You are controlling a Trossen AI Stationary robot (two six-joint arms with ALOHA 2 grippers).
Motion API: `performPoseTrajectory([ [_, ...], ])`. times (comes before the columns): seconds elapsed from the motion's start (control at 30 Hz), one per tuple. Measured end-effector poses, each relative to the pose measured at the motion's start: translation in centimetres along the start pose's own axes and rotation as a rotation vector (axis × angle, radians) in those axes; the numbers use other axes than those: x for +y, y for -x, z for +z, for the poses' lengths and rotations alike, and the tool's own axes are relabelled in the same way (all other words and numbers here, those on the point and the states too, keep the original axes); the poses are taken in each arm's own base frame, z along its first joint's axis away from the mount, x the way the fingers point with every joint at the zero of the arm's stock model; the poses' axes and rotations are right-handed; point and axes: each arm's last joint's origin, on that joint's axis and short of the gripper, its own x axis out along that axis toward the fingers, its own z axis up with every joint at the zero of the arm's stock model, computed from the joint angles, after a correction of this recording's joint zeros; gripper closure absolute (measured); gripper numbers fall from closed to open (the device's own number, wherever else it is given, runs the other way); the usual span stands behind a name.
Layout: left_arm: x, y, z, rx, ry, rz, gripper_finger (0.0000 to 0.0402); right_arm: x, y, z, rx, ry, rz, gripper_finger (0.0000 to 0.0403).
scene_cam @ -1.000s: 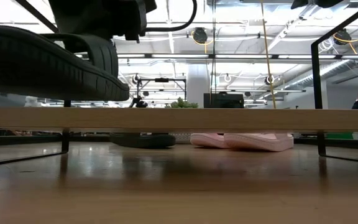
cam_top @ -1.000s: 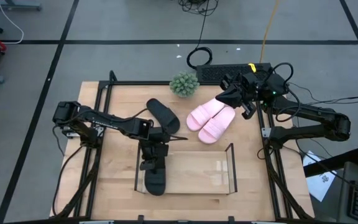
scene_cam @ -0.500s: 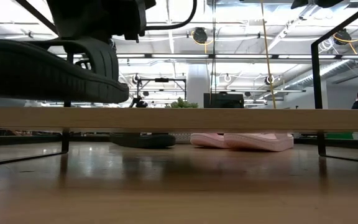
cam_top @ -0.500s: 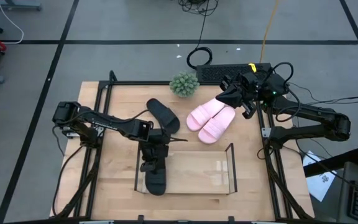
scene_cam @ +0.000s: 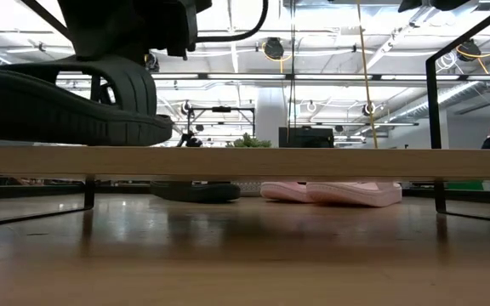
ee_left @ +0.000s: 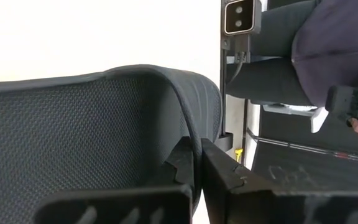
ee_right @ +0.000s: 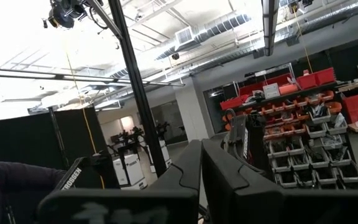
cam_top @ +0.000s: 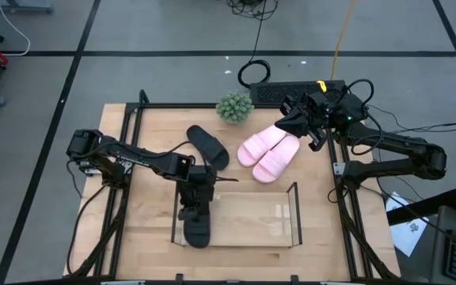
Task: Pick and place slides into the shelf
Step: Put the left black slipper on the shelf
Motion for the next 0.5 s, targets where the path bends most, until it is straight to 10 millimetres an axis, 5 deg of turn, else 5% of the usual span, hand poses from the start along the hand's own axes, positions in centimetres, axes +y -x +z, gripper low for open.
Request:
performPoseTrajectory([
  [0.5,0.17,-0.12,-0.56,0.034,0.028,0.057,0.0374,0.0,0.0,0.0,0.0,0.0,0.0,0.0399],
])
